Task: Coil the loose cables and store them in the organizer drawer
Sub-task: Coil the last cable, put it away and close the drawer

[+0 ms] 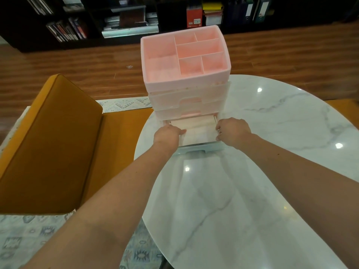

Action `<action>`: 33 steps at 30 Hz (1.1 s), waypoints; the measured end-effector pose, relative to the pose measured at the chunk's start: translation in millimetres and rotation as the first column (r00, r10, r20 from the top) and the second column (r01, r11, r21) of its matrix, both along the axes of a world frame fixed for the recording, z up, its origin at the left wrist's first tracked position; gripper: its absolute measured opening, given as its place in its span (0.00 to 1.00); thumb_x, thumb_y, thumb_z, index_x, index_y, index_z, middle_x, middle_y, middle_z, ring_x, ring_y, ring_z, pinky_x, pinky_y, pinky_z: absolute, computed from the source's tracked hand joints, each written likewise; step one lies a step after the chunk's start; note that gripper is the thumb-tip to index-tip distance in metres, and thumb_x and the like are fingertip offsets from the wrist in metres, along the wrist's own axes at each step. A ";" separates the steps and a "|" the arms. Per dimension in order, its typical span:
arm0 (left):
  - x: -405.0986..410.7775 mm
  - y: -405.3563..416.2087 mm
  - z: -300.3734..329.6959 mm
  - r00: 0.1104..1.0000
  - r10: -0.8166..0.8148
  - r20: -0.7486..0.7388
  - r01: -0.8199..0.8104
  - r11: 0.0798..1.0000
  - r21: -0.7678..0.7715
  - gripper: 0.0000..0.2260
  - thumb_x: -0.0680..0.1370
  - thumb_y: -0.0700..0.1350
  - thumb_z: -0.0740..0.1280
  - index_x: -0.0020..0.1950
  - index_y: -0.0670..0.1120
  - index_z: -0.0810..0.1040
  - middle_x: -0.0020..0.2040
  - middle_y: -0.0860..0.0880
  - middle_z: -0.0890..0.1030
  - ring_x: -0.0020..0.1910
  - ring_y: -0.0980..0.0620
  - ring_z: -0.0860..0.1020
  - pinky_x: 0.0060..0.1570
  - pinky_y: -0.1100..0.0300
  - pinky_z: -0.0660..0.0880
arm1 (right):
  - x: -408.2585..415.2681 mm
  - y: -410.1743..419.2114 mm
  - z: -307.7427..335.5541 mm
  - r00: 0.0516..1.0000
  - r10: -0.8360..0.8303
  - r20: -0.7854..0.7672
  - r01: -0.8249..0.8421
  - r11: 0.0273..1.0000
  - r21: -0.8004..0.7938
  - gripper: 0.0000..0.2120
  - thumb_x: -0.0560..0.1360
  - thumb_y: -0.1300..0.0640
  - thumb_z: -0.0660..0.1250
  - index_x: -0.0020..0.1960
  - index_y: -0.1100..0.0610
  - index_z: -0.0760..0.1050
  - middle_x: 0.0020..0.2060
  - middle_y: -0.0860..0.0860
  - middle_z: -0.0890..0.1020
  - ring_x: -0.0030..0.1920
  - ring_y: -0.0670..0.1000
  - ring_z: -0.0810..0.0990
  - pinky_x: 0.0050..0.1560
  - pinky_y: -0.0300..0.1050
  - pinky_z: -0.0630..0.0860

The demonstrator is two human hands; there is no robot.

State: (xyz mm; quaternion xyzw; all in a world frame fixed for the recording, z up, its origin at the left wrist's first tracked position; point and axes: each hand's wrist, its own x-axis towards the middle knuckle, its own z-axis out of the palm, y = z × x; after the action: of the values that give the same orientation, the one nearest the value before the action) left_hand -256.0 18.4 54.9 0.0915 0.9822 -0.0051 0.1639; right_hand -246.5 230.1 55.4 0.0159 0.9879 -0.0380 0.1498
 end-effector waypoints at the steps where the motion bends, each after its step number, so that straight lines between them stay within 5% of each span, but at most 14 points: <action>1: -0.5 -0.8 -1.7 1.000 0.018 0.005 -0.018 1.000 0.026 0.25 0.81 0.38 0.63 0.76 0.56 0.66 0.70 0.42 0.71 0.60 0.41 0.76 0.56 0.54 0.76 | 0.9 -0.8 -1.1 1.000 0.001 -0.011 -0.001 1.000 0.011 0.12 0.75 0.54 0.67 0.58 0.54 0.77 0.51 0.50 0.82 0.53 0.52 0.79 0.52 0.43 0.70; 5: 2.2 -3.3 -6.1 0.997 0.070 0.025 -0.073 0.992 0.104 0.23 0.81 0.41 0.63 0.75 0.55 0.67 0.68 0.43 0.73 0.58 0.42 0.76 0.56 0.55 0.75 | 6.5 -3.7 -1.3 1.000 -0.004 -0.022 0.004 1.000 0.021 0.10 0.77 0.53 0.66 0.56 0.56 0.78 0.48 0.54 0.78 0.56 0.54 0.74 0.50 0.46 0.73; 9: 7.3 -7.1 -10.4 0.995 0.100 0.017 -0.102 0.979 0.177 0.23 0.81 0.39 0.64 0.74 0.56 0.68 0.62 0.45 0.77 0.52 0.44 0.78 0.49 0.57 0.75 | 8.6 -7.8 -4.5 1.000 0.028 -0.012 -0.027 0.998 0.060 0.08 0.77 0.56 0.65 0.53 0.58 0.78 0.49 0.55 0.79 0.48 0.53 0.71 0.42 0.44 0.69; 15: 14.2 -5.1 -15.1 0.983 0.184 -0.029 -0.168 0.946 0.278 0.21 0.81 0.42 0.64 0.73 0.53 0.70 0.64 0.47 0.76 0.55 0.45 0.78 0.53 0.58 0.75 | 12.5 -8.6 -2.3 0.999 0.037 -0.026 -0.036 0.997 0.065 0.06 0.76 0.58 0.65 0.50 0.58 0.78 0.47 0.55 0.82 0.49 0.56 0.79 0.43 0.43 0.70; 23: 17.0 -9.1 -20.6 0.984 0.155 -0.091 -0.119 0.941 0.315 0.25 0.78 0.36 0.68 0.72 0.56 0.72 0.65 0.47 0.75 0.55 0.45 0.77 0.54 0.56 0.77 | 9.6 5.1 6.8 0.971 -0.237 0.045 0.240 0.929 -0.283 0.10 0.74 0.58 0.69 0.55 0.54 0.82 0.49 0.51 0.84 0.42 0.57 0.83 0.43 0.45 0.77; 33: 8.9 -12.9 -21.7 0.992 0.110 -0.060 -0.089 0.955 0.284 0.28 0.76 0.35 0.69 0.71 0.58 0.71 0.66 0.46 0.72 0.55 0.43 0.77 0.54 0.55 0.77 | 7.1 -2.5 5.4 0.970 -0.241 0.014 0.241 0.965 -0.106 0.10 0.76 0.53 0.66 0.48 0.60 0.79 0.41 0.54 0.82 0.38 0.56 0.78 0.36 0.42 0.71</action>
State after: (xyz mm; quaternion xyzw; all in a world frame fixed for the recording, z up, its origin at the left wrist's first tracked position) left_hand -247.1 5.5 33.2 0.0639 0.9818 0.1394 0.1124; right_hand -239.4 227.6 60.8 0.1278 0.9750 -0.1088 0.1454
